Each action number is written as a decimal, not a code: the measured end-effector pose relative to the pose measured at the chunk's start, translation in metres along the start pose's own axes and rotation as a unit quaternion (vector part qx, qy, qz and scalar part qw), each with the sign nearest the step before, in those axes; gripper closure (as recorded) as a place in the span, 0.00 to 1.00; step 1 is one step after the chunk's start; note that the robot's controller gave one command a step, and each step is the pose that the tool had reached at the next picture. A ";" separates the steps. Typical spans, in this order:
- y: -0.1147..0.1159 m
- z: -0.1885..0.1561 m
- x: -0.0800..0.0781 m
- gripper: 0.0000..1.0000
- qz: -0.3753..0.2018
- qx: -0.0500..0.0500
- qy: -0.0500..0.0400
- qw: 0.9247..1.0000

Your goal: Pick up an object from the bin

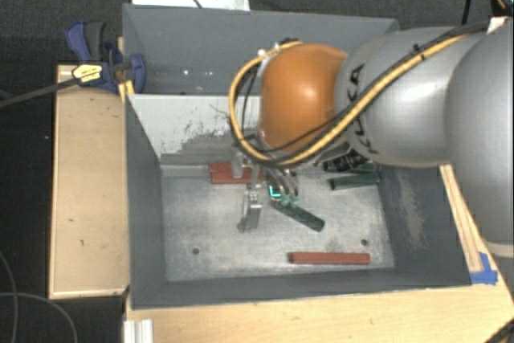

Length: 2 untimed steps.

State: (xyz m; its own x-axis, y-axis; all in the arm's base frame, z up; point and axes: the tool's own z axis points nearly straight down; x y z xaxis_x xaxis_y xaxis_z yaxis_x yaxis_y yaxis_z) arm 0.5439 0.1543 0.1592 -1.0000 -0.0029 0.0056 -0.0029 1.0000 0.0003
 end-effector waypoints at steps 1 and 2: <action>-0.058 0.065 -0.025 0.00 -0.091 0.001 -0.002 0.996; -0.115 0.089 -0.036 0.00 -0.144 0.001 -0.002 0.990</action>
Offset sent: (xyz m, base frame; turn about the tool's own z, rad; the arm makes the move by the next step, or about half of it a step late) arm 0.0253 -0.0549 -0.0637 -0.1870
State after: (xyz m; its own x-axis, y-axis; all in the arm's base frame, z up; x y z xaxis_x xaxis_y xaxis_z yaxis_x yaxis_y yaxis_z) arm 0.5793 0.0398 0.0698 -0.9577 -0.2879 0.0021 -0.2879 0.9577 -0.0013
